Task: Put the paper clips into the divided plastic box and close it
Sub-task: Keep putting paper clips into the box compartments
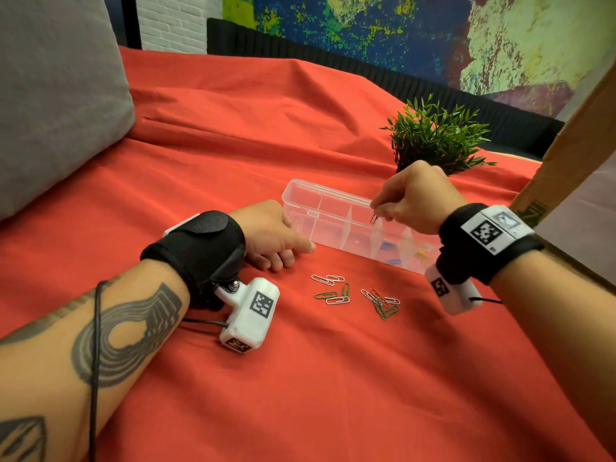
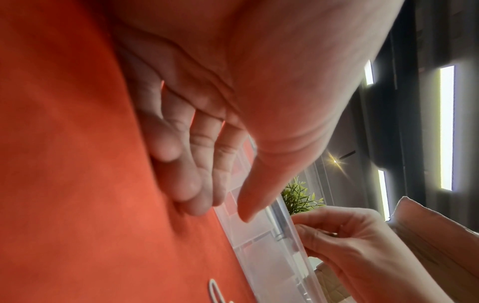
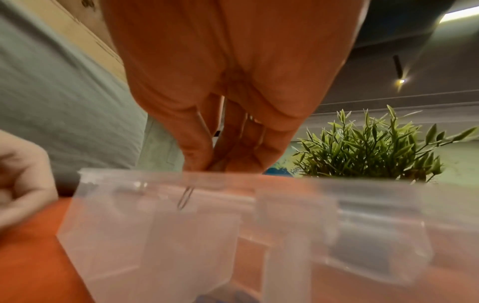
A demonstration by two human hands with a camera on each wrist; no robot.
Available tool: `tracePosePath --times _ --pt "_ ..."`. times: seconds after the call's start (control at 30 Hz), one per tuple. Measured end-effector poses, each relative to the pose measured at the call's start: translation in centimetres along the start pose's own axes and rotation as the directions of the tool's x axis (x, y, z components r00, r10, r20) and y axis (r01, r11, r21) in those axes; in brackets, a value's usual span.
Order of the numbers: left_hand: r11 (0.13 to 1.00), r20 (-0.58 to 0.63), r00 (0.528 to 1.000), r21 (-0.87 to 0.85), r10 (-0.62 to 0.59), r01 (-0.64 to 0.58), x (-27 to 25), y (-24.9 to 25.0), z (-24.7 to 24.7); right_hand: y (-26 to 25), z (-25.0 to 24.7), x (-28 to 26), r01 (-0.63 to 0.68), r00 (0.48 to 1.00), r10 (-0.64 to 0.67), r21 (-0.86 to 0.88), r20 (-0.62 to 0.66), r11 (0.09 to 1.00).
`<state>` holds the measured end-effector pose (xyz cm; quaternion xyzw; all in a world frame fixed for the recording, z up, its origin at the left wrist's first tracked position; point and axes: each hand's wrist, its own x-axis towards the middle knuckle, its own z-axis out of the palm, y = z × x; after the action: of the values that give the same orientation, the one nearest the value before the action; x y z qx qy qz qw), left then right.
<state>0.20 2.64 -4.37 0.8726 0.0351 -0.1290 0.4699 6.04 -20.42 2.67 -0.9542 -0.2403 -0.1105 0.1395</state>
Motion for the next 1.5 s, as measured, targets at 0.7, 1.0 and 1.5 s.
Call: tracePosePath --times 0.7,1.0,1.5 --pt "1.000 0.004 1.000 0.010 -0.006 0.006 -0.1 0.1 0.0 -2.0 0.6 -8.9 0.202 0.887 -0.128 -0.124 0.444 0.972" --pt "1.000 0.003 1.000 0.017 -0.008 0.008 0.0 0.1 0.0 -2.6 2.1 -8.4 0.159 0.880 -0.093 -0.105 0.466 0.982" --pt "1.000 -0.005 1.000 0.023 -0.006 0.006 0.0 0.1 0.1 -0.5 1.4 -0.1 -0.097 0.992 0.106 0.139 -0.063 0.986"
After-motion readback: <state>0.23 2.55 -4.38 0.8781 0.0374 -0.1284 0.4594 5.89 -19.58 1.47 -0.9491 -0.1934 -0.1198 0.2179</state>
